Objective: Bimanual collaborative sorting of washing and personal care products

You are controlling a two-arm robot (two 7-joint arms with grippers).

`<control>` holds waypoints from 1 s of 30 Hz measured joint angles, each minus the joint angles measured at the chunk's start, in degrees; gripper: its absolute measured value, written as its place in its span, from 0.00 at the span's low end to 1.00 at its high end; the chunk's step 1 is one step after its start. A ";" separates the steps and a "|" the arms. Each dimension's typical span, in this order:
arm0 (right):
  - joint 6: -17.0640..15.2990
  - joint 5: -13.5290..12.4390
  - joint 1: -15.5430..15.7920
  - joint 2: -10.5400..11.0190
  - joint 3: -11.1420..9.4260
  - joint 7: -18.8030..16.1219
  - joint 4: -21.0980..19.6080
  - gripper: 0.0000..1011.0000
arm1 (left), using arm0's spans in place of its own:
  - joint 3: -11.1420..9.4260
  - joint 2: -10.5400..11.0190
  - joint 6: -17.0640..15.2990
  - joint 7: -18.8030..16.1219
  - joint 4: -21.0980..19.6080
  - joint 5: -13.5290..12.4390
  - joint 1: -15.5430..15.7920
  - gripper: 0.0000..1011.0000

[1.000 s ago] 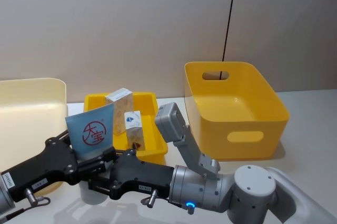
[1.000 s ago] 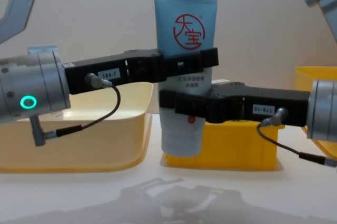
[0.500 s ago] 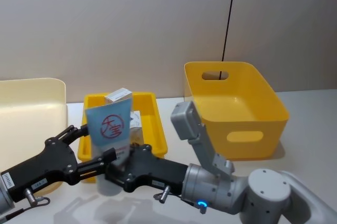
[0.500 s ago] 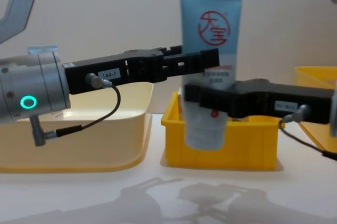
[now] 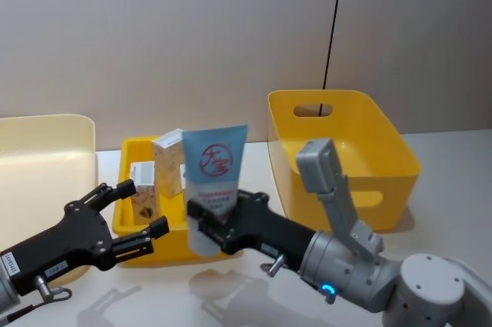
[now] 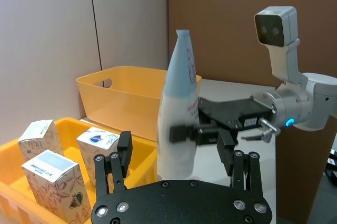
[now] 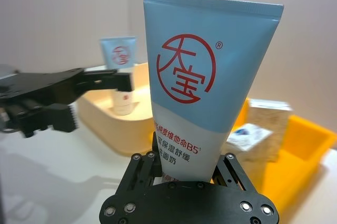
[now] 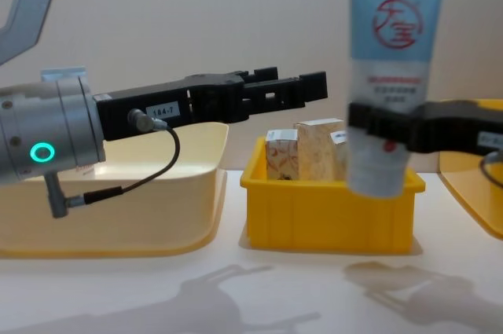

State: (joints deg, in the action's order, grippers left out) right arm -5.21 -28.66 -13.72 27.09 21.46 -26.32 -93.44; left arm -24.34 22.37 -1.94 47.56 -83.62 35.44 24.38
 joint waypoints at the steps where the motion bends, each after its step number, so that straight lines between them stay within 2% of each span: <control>1: 0.25 0.16 0.42 0.16 -0.66 0.87 -0.41 0.39 | 0.00 0.00 0.00 0.00 0.00 0.00 0.00 0.99; 6: 1.58 1.11 1.79 0.49 -3.02 4.09 -1.58 0.39 | 0.00 0.00 0.00 0.00 0.00 0.00 0.00 0.99; 15: 5.41 3.49 2.20 0.19 -6.57 9.05 -1.96 0.39 | 0.00 0.00 0.00 0.00 0.00 0.00 0.00 0.99; 24: 9.70 6.48 0.23 -1.16 -9.46 13.61 -0.03 0.39 | 0.00 0.00 0.00 0.00 0.00 0.00 0.00 0.99; 30: 12.20 9.30 -2.16 -2.57 -11.29 17.48 2.58 0.39 | 0.00 0.00 0.00 0.00 0.00 -0.01 0.00 0.99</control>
State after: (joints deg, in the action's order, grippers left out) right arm 6.99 -19.36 -15.88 24.51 10.18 -8.84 -90.87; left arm -24.34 22.36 -1.94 47.56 -83.61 35.44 24.38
